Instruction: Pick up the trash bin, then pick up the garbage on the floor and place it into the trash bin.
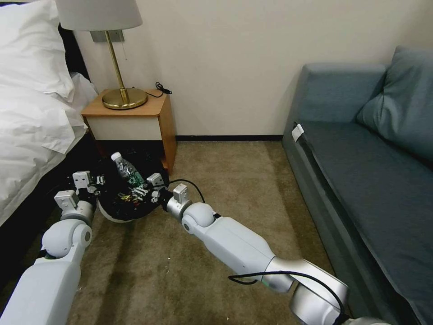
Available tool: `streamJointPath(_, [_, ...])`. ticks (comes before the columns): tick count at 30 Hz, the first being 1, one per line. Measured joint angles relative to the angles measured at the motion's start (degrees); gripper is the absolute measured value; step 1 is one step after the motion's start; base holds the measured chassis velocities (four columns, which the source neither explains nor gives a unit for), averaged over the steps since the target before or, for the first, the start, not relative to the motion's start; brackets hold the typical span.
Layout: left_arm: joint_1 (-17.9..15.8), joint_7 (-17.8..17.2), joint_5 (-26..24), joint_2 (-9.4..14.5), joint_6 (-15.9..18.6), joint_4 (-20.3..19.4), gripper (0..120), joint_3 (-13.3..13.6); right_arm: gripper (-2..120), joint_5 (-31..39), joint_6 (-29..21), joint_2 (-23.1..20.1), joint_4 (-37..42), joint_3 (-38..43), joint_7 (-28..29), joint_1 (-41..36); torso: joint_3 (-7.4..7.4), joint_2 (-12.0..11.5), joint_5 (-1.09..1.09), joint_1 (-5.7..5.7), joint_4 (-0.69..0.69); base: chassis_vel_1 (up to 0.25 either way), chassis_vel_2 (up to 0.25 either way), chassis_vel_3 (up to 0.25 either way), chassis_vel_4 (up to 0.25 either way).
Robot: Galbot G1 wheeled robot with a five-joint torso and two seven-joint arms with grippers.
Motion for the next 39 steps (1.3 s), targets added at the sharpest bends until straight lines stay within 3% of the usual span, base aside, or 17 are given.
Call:
streamJointPath(3, [-0.10,0.01,-0.01,-0.16,-0.03,0.07,5,0.16,77,-0.03,-0.01,0.00,0.00,0.08,0.05,0.16,0.00,0.00,0.00,0.00,0.00,0.000,0.000,0.000,0.000])
streamJointPath(5, [-0.26,0.02,-0.07,-0.34,-0.15,0.18,5,0.29,90,-0.10,-0.05,0.00,0.22,0.37,0.29,0.30,0.00,0.00,0.00,0.00,-0.01,0.000,0.000,0.000,0.000])
streamJointPath(9, [-0.34,0.02,-0.26,-0.48,-0.25,0.33,5,0.24,99,0.01,-0.16,0.00,0.99,1.69,1.03,0.54,0.00,0.00,0.00,0.00,0.00,0.000,0.000,0.000,0.000])
streamJointPath(13, [-0.63,-0.02,-0.69,-0.86,-0.33,0.49,5,-0.26,100,0.17,-0.18,0.00,1.45,3.15,1.63,1.21,0.00,0.00,0.00,0.00,0.00,0.000,0.000,0.000,0.000])
streamJointPath(20, [-1.64,0.09,-2.53,-3.26,-1.05,1.36,5,-1.61,100,1.80,-1.95,0.00,3.29,7.25,7.64,3.05,0.00,0.00,0.00,0.00,0.00,0.000,0.000,0.000,0.000])
streamJointPath(28, [-3.17,0.74,-4.17,-10.04,-2.67,3.72,5,-5.17,100,2.43,-4.87,0.00,5.71,13.88,13.85,2.69,-0.01,0.00,0.01,0.00,-0.01,0.000,0.000,0.000,0.000])
streamJointPath(29, [-3.17,0.74,-4.17,-10.04,-2.67,3.72,5,-5.17,100,2.43,-4.87,0.00,5.71,13.88,13.85,2.69,-0.01,0.00,0.01,0.00,-0.01,0.000,0.000,0.000,0.000])
streamJointPath(34, [-3.21,0.54,-3.89,-14.87,-3.50,6.38,5,-8.52,100,2.39,-5.83,0.00,6.25,17.04,15.23,0.49,0.00,0.00,-0.01,0.00,0.00,0.000,0.000,0.000,0.000])
streamJointPath(39, [-3.26,-0.29,-5.18,-17.40,-3.72,8.22,5,-9.93,100,2.22,-6.11,-0.01,6.50,18.13,15.31,-0.56,0.00,0.00,0.00,0.00,-0.01,0.000,0.000,0.000,0.000])
